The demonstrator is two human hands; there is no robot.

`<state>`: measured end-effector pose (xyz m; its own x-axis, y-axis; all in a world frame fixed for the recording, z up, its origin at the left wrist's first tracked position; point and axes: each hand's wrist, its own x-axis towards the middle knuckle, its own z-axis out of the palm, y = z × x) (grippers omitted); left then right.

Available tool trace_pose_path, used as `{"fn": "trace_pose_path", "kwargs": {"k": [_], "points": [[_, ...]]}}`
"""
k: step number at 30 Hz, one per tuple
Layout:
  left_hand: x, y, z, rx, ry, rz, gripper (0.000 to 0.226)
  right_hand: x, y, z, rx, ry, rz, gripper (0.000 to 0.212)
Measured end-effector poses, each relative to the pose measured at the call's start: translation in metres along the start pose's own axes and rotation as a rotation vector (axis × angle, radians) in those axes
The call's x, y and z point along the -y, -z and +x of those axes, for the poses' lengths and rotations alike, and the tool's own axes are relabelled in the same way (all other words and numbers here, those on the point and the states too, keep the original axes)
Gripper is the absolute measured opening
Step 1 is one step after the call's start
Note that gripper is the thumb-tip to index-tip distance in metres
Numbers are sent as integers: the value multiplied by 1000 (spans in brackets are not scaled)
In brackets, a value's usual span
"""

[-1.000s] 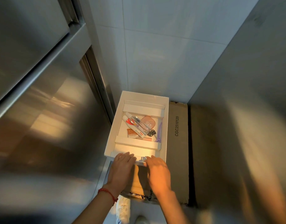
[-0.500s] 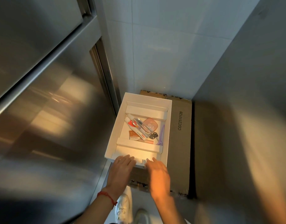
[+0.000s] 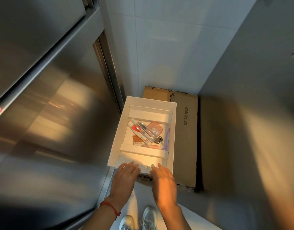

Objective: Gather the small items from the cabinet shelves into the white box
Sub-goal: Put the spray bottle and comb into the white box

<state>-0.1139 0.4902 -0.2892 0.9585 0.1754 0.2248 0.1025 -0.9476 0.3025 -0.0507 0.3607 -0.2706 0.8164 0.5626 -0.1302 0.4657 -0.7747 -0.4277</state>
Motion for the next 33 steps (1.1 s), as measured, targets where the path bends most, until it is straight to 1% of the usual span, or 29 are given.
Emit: {"fn": "trace_pose_path", "kwargs": {"k": [3, 8, 13, 20, 25, 30, 32, 33], "points": [[0, 0, -1, 20, -11, 0, 58, -1, 1, -3, -4, -26, 10, 51], [3, -2, 2, 56, -43, -4, 58, -4, 4, 2, -100, 80, -62, 49], [11, 1, 6, 78, -90, -58, 56, -6, 3, 5, -140, 145, -78, 39], [23, 7, 9, 134, -112, -72, 61, -10, 2, 8, -153, 214, -79, 40], [39, 17, 4, 191, -121, -27, 65, -23, 2, 9, -134, 338, -164, 45], [48, 34, 2, 298, -148, 62, 47, -45, -2, 7, -225, 391, -275, 60], [48, 41, 3, 306, -150, 96, 47, -51, -1, 6, -271, 461, -300, 50], [50, 42, 2, 309, -175, 86, 53, -52, 0, 5, -276, 490, -291, 47]]}}
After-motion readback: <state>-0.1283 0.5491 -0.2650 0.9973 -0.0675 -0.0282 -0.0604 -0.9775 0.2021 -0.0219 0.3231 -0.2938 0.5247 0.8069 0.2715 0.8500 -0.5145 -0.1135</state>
